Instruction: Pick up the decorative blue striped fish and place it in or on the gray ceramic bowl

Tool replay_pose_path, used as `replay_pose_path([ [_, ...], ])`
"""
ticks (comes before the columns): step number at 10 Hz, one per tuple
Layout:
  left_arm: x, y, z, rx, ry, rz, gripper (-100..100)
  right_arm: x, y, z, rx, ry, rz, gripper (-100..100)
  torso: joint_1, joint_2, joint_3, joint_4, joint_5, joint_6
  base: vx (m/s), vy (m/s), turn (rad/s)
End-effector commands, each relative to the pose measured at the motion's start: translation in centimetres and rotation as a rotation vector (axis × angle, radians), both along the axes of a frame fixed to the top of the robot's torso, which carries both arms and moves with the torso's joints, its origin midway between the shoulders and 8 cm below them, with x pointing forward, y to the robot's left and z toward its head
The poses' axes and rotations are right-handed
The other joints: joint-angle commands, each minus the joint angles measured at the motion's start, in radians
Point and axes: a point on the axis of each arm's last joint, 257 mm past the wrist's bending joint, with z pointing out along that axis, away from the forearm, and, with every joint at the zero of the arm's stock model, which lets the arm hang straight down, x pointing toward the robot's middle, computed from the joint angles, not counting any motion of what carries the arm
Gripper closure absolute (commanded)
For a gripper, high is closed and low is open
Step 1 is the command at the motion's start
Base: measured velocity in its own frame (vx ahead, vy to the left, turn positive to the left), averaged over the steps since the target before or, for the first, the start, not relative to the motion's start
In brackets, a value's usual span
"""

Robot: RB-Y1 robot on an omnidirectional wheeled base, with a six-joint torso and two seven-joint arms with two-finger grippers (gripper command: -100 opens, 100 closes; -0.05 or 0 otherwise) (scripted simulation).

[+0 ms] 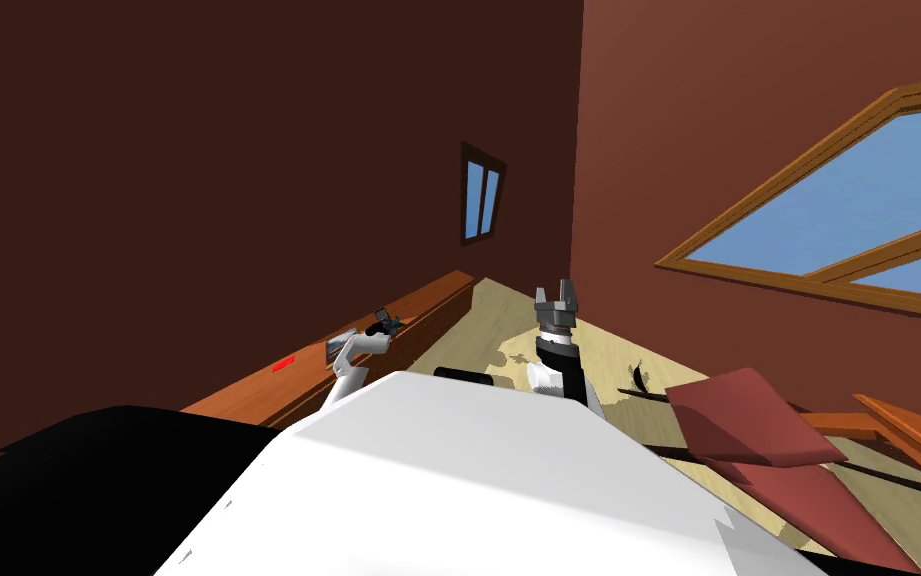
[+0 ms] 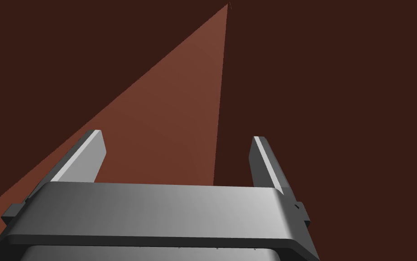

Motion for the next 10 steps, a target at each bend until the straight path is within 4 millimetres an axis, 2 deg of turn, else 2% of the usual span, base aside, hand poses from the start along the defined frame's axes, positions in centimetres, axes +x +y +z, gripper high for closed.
replay_pose_path([
  [1, -0.9, 2.7, 1.3, 0.067, 0.021, 0.015, 100, 0.0, 0.0, 0.0, 0.000, 0.000, 0.000, 0, 0.000, 0.000, 0.000, 0.000, 0.000, 0.000, 0.129, 0.193, 0.137],
  [3, -1.9, 5.1, 2.4, 0.130, 0.045, 0.031, 100, 0.0, 0.0, 0.0, 0.000, 0.000, 0.000, 0, -0.001, -0.003, -0.002, -0.001, 0.001, 0.001, 0.153, 0.153, 0.089],
  [4, -1.6, 4.5, 2.0, 0.108, 0.038, 0.027, 100, 0.0, 0.0, 0.0, 0.000, 0.000, 0.000, 0, -0.001, -0.002, -0.001, -0.001, 0.000, 0.001, 0.056, 0.082, 0.025],
  [5, -1.6, 4.9, 2.2, 0.116, 0.039, 0.029, -100, 0.0, 0.0, 0.0, 0.000, 0.000, 0.000, 0, -0.007, 0.002, 0.001, 0.000, 0.001, 0.002, 0.011, 0.019, -0.003],
  [9, -1.6, 4.9, 2.2, 0.116, 0.038, 0.029, -100, 0.0, 0.0, 0.0, 0.000, 0.000, 0.000, 0, -0.014, 0.007, 0.004, 0.001, -0.001, 0.003, 0.001, 0.002, 0.000],
  [10, -1.6, 4.9, 2.2, 0.116, 0.038, 0.029, 0, 0.0, 0.0, 0.0, 0.000, 0.000, 0.000, 0, -0.014, 0.007, 0.004, 0.001, -0.001, 0.003, 0.000, 0.000, 0.000],
])
